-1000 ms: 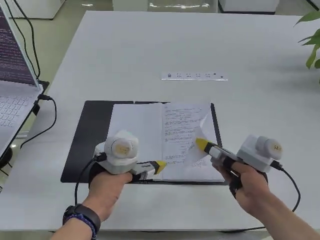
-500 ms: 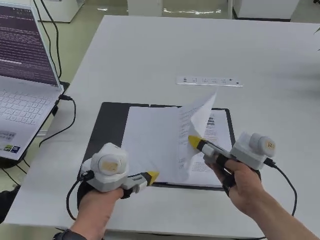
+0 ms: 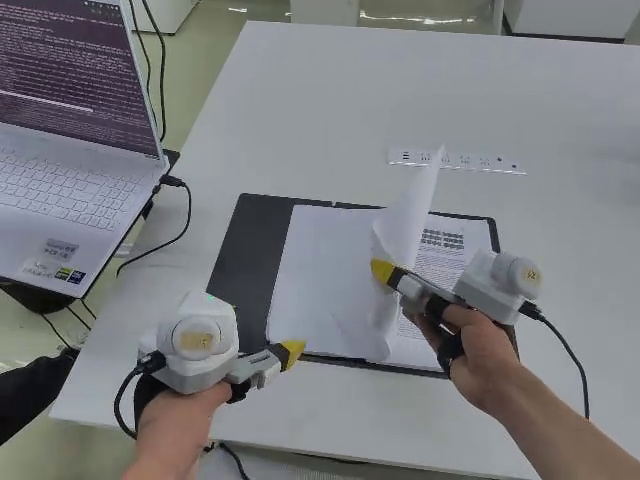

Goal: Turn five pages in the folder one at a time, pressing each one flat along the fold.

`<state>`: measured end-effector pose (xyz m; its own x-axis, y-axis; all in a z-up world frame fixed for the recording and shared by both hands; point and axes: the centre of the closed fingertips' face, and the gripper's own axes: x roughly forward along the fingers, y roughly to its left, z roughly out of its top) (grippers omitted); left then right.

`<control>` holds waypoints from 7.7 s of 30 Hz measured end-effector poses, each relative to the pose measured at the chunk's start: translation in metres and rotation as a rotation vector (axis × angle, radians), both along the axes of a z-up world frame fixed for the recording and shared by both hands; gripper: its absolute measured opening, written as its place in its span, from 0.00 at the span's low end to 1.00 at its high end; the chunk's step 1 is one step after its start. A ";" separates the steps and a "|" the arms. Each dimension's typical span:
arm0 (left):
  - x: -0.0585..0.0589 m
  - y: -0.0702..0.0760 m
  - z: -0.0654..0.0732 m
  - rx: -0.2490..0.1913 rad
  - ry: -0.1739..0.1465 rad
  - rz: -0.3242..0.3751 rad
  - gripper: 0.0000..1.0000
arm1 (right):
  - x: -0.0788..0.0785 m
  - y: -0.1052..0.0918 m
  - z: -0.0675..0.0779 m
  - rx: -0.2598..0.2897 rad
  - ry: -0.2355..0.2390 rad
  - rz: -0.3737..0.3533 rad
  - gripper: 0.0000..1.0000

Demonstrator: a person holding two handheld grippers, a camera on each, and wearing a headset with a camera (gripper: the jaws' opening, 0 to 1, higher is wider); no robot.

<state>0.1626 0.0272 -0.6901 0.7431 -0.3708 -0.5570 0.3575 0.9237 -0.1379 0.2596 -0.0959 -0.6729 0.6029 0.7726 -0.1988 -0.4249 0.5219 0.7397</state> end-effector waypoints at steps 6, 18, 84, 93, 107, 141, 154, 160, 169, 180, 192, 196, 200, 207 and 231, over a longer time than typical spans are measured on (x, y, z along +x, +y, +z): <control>0.008 0.015 0.018 -0.008 -0.035 0.008 0.65 | 0.001 0.030 -0.009 0.001 0.023 0.042 0.00; 0.018 0.029 0.021 -0.022 -0.044 -0.001 0.65 | -0.009 0.073 -0.038 -0.027 0.093 0.111 0.00; 0.035 -0.003 -0.016 -0.035 0.021 -0.148 0.49 | -0.054 -0.007 -0.035 -0.124 -0.046 0.153 0.43; 0.044 -0.018 -0.038 -0.015 0.051 -0.200 0.30 | -0.075 -0.030 -0.041 -0.176 -0.047 0.157 0.42; 0.039 -0.020 -0.085 -0.021 0.139 -0.206 0.00 | -0.080 -0.043 -0.051 -0.165 -0.005 0.099 0.38; 0.030 -0.016 -0.101 0.034 0.226 -0.157 0.00 | 0.038 -0.045 -0.062 -0.160 -0.044 0.003 0.11; 0.032 -0.015 -0.101 0.041 0.247 -0.148 0.00 | 0.057 -0.030 -0.091 -0.150 0.053 -0.059 0.00; 0.032 -0.015 -0.101 0.040 0.252 -0.146 0.00 | 0.056 -0.028 -0.084 -0.139 0.027 -0.046 0.00; 0.032 -0.014 -0.101 0.034 0.248 -0.132 0.00 | 0.078 -0.029 -0.083 -0.124 0.014 -0.098 0.00; 0.032 -0.015 -0.101 0.021 0.244 -0.144 0.00 | 0.123 -0.037 -0.083 -0.075 -0.001 -0.218 0.00; 0.034 -0.014 -0.104 -0.011 0.247 -0.146 0.00 | 0.173 -0.048 -0.092 -0.067 0.020 -0.318 0.00; 0.034 -0.013 -0.105 -0.014 0.248 -0.142 0.00 | 0.186 -0.050 -0.095 -0.071 0.028 -0.333 0.00; 0.034 -0.013 -0.106 -0.014 0.248 -0.144 0.00 | 0.193 -0.048 -0.091 -0.073 0.041 -0.344 0.00; 0.034 -0.014 -0.105 -0.013 0.246 -0.146 0.00 | 0.194 -0.043 -0.089 -0.095 0.037 -0.324 0.00; 0.033 -0.014 -0.104 -0.029 0.236 -0.127 0.00 | 0.143 -0.027 -0.090 -0.112 -0.020 -0.175 0.00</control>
